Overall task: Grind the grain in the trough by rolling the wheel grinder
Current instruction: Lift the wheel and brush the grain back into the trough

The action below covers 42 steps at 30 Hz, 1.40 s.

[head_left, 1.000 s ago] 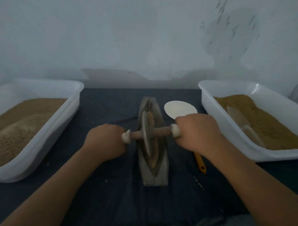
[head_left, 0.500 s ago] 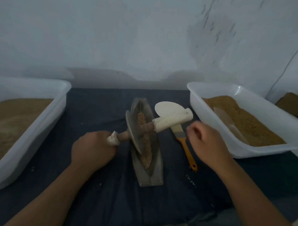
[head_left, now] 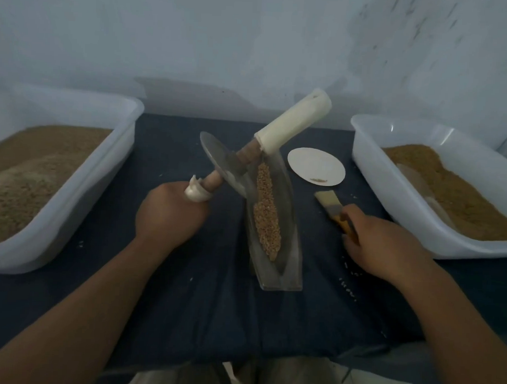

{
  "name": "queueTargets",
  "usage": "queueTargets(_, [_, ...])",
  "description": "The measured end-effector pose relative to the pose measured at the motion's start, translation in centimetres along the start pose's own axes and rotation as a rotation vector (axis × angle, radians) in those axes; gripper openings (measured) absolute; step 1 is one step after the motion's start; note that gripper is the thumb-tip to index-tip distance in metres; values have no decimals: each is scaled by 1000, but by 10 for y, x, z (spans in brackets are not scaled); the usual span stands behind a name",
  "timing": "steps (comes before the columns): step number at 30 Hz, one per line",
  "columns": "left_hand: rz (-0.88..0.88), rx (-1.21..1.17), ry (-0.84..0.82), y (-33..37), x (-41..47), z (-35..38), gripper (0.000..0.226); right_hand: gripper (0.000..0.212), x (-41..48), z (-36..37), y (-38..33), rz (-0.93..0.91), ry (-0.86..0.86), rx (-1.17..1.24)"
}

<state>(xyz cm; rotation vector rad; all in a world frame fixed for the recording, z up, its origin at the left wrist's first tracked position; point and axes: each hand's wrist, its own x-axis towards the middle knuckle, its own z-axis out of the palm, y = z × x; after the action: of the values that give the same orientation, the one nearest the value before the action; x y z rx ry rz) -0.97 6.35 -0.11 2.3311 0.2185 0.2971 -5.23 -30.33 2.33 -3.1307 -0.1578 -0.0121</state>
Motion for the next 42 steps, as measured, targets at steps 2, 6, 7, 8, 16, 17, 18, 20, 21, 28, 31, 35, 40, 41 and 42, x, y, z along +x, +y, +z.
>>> queueTargets(2, [-9, -10, -14, 0, -1, 0, 6, 42, -1, 3, 3, -73, -29, -1])
queueTargets(6, [-25, -33, -5, 0, -1, 0, 11, 23, 3, -3, 10, 13, 14, 351])
queueTargets(7, [-26, -44, -5, 0, -2, 0, 13, 28, 3, -7, 8, 47, 67, 515])
queueTargets(8, [-26, -58, -13, 1, -2, 0, 14, 34, 4, -11, 6, 64, 119, 685])
queueTargets(16, [-78, -182, -22, 2, -1, 1, 5, 11, 27, -38, -38, -136, 625, 703])
queueTargets(17, [-85, -195, -21, 3, -1, 1, 6, 13, 36, -42, -46, -130, 636, 749])
queueTargets(18, [-90, -211, -18, 3, -1, 0, 9, 12, 47, -44, -54, -110, 610, 812])
queueTargets(20, [-93, -237, -13, 4, -1, -2, 10, 8, 70, -44, -68, -80, 522, 882])
queueTargets(21, [-96, -243, -9, 4, -1, -2, 8, 10, 80, -42, -75, -78, 497, 880])
queueTargets(28, [-96, -227, -22, 2, -2, -4, 11, 31, 112, -21, -93, -108, 289, 655])
queueTargets(31, [-71, -210, -33, 2, -2, -2, 14, 42, 107, -28, -87, -141, 332, 607])
queueTargets(35, [-59, -212, -34, 6, -4, -1, 8, 36, 110, -41, -85, -121, 509, 690])
queueTargets(40, [-62, -181, -36, 7, -6, -3, 10, 39, 113, -31, -99, -141, 280, 579])
queueTargets(41, [-67, -174, -31, 7, -5, -3, 13, 39, 110, -30, -98, -167, 240, 552])
queueTargets(42, [-72, -170, -30, 7, -5, -3, 13, 39, 105, -33, -95, -191, 223, 537])
